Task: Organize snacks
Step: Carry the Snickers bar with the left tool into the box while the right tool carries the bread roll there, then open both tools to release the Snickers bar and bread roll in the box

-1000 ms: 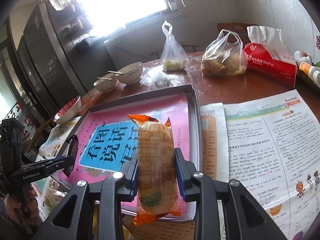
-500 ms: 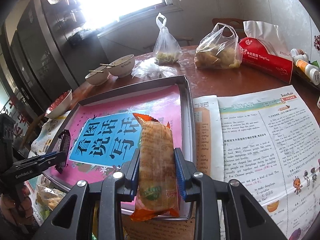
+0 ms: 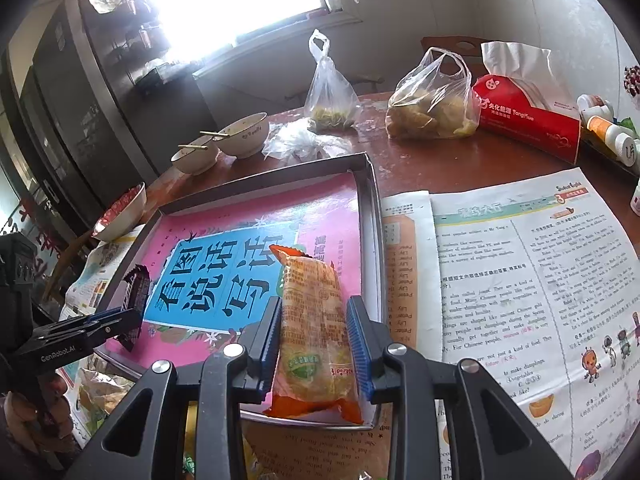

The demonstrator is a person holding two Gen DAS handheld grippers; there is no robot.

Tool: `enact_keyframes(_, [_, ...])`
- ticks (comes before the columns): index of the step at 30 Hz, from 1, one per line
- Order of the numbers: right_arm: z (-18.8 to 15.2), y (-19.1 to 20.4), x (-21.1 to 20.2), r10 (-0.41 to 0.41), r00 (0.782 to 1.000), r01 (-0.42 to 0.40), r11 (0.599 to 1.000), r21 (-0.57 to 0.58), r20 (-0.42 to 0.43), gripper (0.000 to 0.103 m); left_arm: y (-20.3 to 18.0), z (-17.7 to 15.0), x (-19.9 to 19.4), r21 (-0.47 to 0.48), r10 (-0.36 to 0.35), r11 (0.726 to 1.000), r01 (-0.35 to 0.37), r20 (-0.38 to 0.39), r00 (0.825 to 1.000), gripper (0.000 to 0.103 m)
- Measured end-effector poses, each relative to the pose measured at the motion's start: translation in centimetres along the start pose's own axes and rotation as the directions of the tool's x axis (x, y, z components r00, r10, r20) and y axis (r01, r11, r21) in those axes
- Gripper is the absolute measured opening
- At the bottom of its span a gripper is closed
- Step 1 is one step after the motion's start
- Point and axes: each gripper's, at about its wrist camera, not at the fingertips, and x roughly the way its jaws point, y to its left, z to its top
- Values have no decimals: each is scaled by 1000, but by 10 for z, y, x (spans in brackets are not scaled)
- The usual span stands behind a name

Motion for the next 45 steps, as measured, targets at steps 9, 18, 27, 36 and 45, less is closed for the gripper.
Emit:
enact_keyframes(9, [1,2,-11,8,1000,-8,1000,-4,21,37,-1,1,-9,3,4,1000,-4,13,1000,30])
enact_keyframes(18, [1,2,-22,11,999,-11,1000,-6,47,43,-1,0,-19,-8,-8,1000,8,29,1000,30])
enact_keyframes(27, [-1,8,-33,25,998,-24,1000,-19,64,46,-3,-4,-32,-6,-17,1000,17,50,999,42])
enact_keyframes(36, [-4,18,-45,40,996,-37,999,-39,80,48,-7,-9,-50,4,-33,999,33,75,997,57])
enact_keyframes(45, [-8,27,-55,52,994,-46,997,-61,92,55,-10,-15,-68,18,-40,999,38,97,994,60])
